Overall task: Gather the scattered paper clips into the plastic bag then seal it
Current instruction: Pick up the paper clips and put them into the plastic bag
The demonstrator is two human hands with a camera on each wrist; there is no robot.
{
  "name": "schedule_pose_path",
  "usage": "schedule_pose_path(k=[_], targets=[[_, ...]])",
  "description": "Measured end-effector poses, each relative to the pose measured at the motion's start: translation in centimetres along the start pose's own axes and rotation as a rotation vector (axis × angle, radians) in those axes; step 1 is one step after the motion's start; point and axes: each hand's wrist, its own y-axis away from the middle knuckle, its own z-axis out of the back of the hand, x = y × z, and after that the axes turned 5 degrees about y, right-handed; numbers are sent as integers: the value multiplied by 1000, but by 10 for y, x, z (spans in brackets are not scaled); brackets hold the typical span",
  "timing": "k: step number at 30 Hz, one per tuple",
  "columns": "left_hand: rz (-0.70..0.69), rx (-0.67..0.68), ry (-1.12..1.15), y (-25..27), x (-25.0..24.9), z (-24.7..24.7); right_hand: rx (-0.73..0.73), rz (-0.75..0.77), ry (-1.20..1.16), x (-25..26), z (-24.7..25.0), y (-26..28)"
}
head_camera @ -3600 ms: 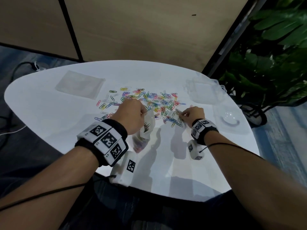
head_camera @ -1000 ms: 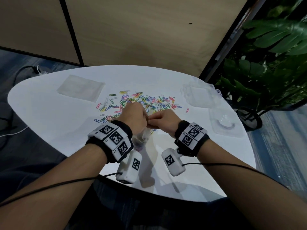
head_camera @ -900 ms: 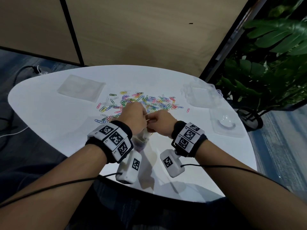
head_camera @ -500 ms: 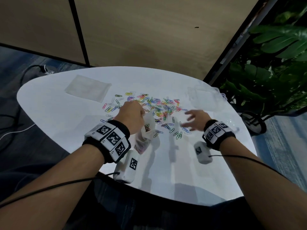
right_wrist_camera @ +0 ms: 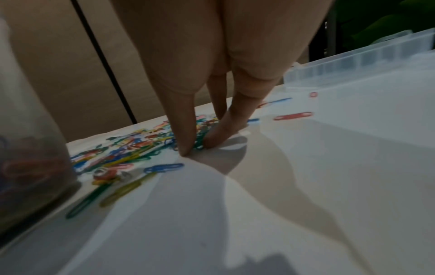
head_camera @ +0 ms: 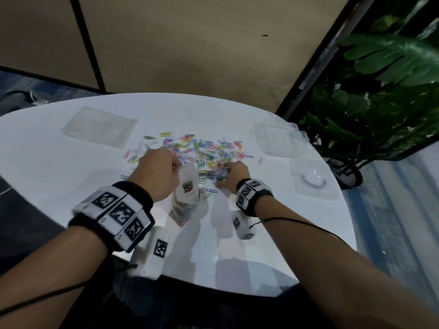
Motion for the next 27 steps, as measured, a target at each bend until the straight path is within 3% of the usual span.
schedule_pose_path(k=[5,8,12,15,17,21,24,27], targets=[[-22,-1,9,2,-3,-1,-12,233,166,14,-5,-10],[-18,18,16,3,-4,-2,-67,277,218,15,-6,-11],[-9,23,8,3,-7,-3,-76,175,179,10,-3,-15],[-12,39,5,3,-11,-4,-40,-4,74,-9,12,-20],[-14,48,14,3,-15,-5,20,-122,-105,-30,23,-24],[-11,69,20,0,-25,-15,22,-262,-840,-45,45,-19],[-19,92,29,1,-35,-25,95,-200,-1328,-25,66,1],[-36,71,-3,3,-41,-32,297,-94,-1438,1,83,28]])
